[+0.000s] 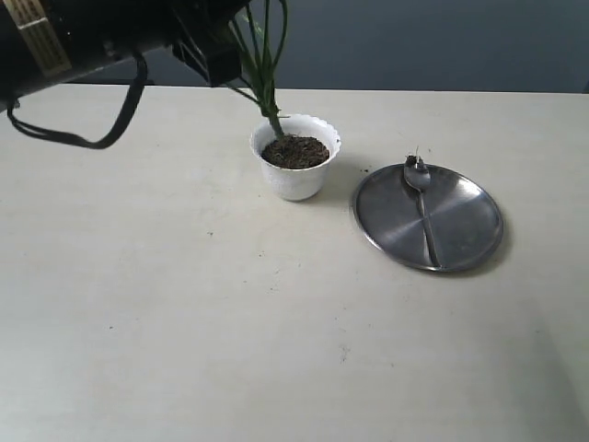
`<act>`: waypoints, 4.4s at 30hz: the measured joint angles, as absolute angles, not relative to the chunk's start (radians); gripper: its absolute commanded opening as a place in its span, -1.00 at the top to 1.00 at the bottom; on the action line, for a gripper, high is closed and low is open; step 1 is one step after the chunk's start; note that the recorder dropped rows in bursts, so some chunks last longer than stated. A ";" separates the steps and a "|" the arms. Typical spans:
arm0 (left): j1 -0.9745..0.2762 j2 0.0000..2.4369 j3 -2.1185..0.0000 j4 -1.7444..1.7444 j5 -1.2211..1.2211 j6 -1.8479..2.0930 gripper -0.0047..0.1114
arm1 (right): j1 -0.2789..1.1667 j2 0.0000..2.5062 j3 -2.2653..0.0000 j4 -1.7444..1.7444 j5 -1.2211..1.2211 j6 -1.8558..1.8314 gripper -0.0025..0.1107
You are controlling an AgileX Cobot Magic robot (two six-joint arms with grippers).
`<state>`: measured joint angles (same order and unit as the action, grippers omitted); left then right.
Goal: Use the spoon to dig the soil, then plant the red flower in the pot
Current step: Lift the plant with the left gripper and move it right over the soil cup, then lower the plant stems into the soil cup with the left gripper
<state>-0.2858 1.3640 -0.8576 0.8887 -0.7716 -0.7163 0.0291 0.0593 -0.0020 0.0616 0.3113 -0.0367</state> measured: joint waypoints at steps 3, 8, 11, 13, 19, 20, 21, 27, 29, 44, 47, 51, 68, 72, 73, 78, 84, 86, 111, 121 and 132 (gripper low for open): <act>-0.221 1.451 -0.926 1.010 -0.893 -0.795 0.91 | 0.029 0.059 -0.002 0.062 0.311 -0.037 0.97; -0.133 1.598 -1.031 1.171 -1.086 -0.837 0.91 | 0.029 0.059 -0.002 0.062 0.311 -0.037 0.97; -0.106 1.658 -1.095 1.220 -1.168 -0.837 0.91 | 0.029 0.059 -0.002 0.062 0.311 -0.037 0.97; -0.099 1.685 -1.135 1.244 -1.187 -0.840 0.91 | 0.029 0.059 -0.002 0.062 0.311 -0.037 0.97; -0.099 1.746 -1.236 1.339 -1.201 -0.937 0.91 | 0.029 0.059 -0.002 0.062 0.311 -0.037 0.97; -0.099 1.755 -1.247 1.345 -1.205 -0.955 0.91 | 0.029 0.059 -0.002 0.062 0.311 -0.037 0.97; -0.099 1.765 -1.259 1.347 -1.206 -0.975 0.91 | 0.029 0.059 -0.002 0.062 0.311 -0.037 0.97; -0.099 1.826 -1.333 1.345 -1.209 -1.049 0.91 | 0.029 0.059 -0.002 0.062 0.311 -0.037 0.97; -0.099 1.846 -1.358 1.341 -1.210 -1.079 0.91 | 0.029 0.059 -0.002 0.062 0.311 -0.037 0.97; -0.136 1.857 -1.393 1.351 -1.043 -0.992 0.91 | 0.029 0.059 -0.002 0.062 0.311 -0.037 0.97; -0.176 1.869 -1.393 1.312 -1.021 -0.941 0.91 | 0.029 0.059 -0.002 0.062 0.311 -0.037 0.97; -0.190 1.895 -1.399 1.264 -1.021 -0.908 0.91 | 0.029 0.059 -0.002 0.062 0.311 -0.037 0.97; -0.115 2.066 -1.552 1.391 -1.079 -0.945 0.91 | 0.029 0.059 -0.002 0.062 0.311 -0.037 0.97; -0.098 2.099 -1.575 1.391 -1.113 -0.952 0.91 | 0.029 0.059 -0.002 0.062 0.311 -0.037 0.97; -0.098 2.112 -1.593 1.391 -1.121 -0.959 0.91 | 0.029 0.059 -0.002 0.062 0.311 -0.037 0.97; -0.098 2.143 -1.627 1.398 -1.140 -0.977 0.91 | 0.029 0.059 -0.002 0.062 0.311 -0.037 0.97; -0.098 2.167 -1.631 1.445 -1.133 -0.986 0.91 | 0.029 0.059 -0.002 0.062 0.311 -0.037 0.97; -0.098 2.167 -1.631 1.449 -1.128 -0.986 0.91 | 0.029 0.059 -0.002 0.062 0.311 -0.037 0.97; -0.098 2.257 -1.637 1.391 -1.182 -0.957 0.91 | 0.029 0.059 -0.002 0.062 0.311 -0.037 0.97; -0.098 2.279 -1.643 1.395 -1.212 -0.952 0.91 | 0.029 0.059 -0.002 0.062 0.311 -0.037 0.97; -0.133 2.301 -1.655 1.410 -1.196 -0.937 0.91 | 0.029 0.059 -0.002 0.062 0.311 -0.037 0.97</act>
